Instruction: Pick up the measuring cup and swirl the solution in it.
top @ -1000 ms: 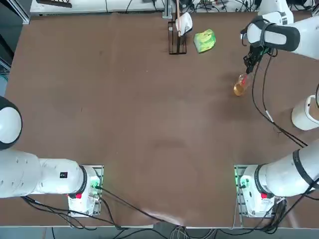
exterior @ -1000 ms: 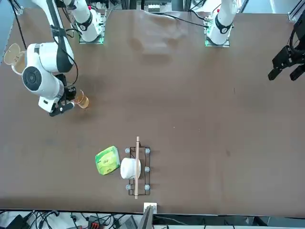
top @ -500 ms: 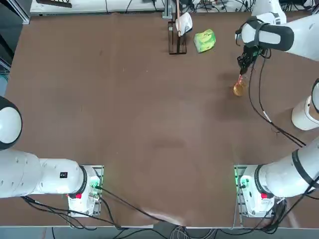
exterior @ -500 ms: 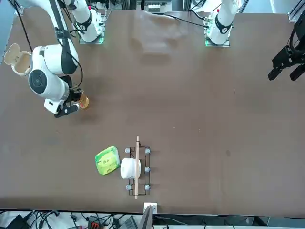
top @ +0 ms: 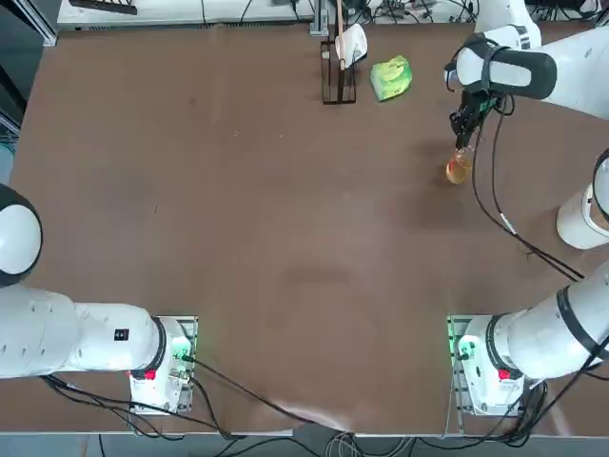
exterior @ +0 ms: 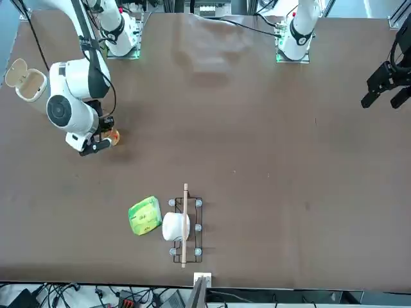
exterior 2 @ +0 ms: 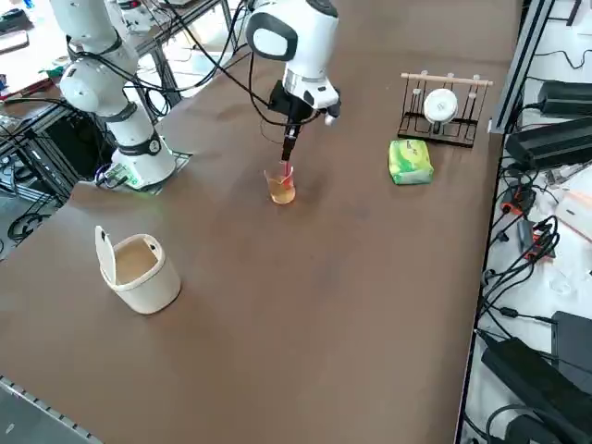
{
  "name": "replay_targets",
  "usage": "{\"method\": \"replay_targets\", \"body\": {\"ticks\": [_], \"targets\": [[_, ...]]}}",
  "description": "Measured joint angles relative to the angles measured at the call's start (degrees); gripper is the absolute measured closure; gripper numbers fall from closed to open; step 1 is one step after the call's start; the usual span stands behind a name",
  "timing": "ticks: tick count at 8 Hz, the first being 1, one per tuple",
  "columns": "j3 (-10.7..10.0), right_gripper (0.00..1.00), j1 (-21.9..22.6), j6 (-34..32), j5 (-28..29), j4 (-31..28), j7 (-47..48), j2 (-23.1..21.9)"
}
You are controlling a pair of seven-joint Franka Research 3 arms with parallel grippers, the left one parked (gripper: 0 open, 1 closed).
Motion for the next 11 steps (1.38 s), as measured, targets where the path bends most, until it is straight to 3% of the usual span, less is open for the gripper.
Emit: {"method": "replay_targets", "body": {"ticks": [4, 5, 8, 11], "targets": [[0.0, 0.11, 0.0, -1.3, 0.0, 1.4, 0.0, -0.8], [0.0, 0.00, 0.2, -3.2, 0.0, 2.9, 0.1, -1.3], [0.2, 0.00, 2.5, -8.7, 0.2, 8.6, 3.4, -2.5], [0.2, 0.00, 3.5, -9.6, 0.2, 10.8, 5.6, -5.8]]}}
